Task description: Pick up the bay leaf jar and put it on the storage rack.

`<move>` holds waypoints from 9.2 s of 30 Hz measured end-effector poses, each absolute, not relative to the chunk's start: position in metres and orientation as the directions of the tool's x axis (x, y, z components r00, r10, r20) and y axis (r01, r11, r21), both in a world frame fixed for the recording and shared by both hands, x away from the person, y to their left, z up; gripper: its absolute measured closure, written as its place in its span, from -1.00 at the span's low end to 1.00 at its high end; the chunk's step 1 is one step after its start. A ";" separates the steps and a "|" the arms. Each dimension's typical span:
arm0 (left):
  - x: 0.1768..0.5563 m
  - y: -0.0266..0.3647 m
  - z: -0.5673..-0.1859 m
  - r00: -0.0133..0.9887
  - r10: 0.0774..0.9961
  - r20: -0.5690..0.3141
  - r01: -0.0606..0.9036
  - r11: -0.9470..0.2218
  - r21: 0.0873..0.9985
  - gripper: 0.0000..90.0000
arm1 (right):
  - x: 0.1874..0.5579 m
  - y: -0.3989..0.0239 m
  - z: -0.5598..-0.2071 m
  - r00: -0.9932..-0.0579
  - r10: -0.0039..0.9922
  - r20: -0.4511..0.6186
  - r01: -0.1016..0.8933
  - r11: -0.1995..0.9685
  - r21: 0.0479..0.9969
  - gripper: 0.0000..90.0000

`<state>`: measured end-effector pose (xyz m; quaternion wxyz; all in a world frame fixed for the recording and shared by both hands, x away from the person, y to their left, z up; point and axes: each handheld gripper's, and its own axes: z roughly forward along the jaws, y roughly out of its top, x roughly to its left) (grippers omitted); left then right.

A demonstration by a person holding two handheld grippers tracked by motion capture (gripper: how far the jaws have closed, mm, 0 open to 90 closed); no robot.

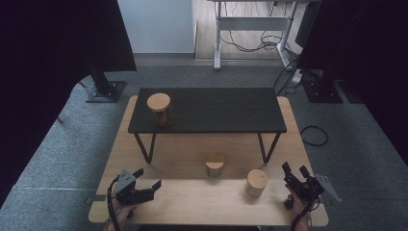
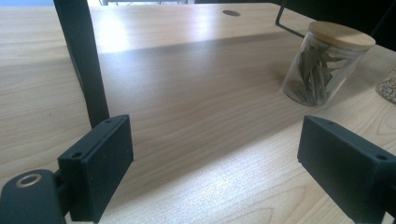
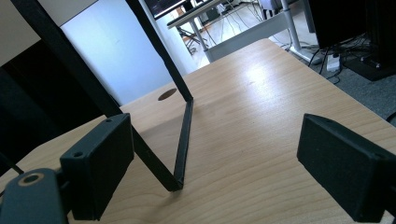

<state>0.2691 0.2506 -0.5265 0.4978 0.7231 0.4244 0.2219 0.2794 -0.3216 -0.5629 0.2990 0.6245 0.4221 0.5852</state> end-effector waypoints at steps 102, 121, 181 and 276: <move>0.284 0.256 -0.549 0.522 0.832 -0.185 0.465 -0.096 0.880 -0.78 | 0.193 -0.142 -0.512 -0.424 0.875 0.232 0.278 -0.118 0.953 -0.77; 0.285 0.256 -0.549 0.515 0.837 -0.182 0.466 -0.096 0.880 -0.78 | 0.210 -0.111 -0.517 -0.420 0.888 0.189 0.307 -0.057 0.950 -0.79; 0.287 0.257 -0.549 0.519 0.837 -0.174 0.467 -0.108 0.878 -0.79 | 0.304 -0.072 -0.538 -0.311 0.945 0.098 0.424 0.045 0.904 -0.74; 0.286 0.256 -0.548 0.511 0.845 -0.157 0.463 -0.117 0.879 -0.79 | 0.246 -0.084 -0.477 -0.429 0.903 -0.009 0.192 0.101 0.976 -0.44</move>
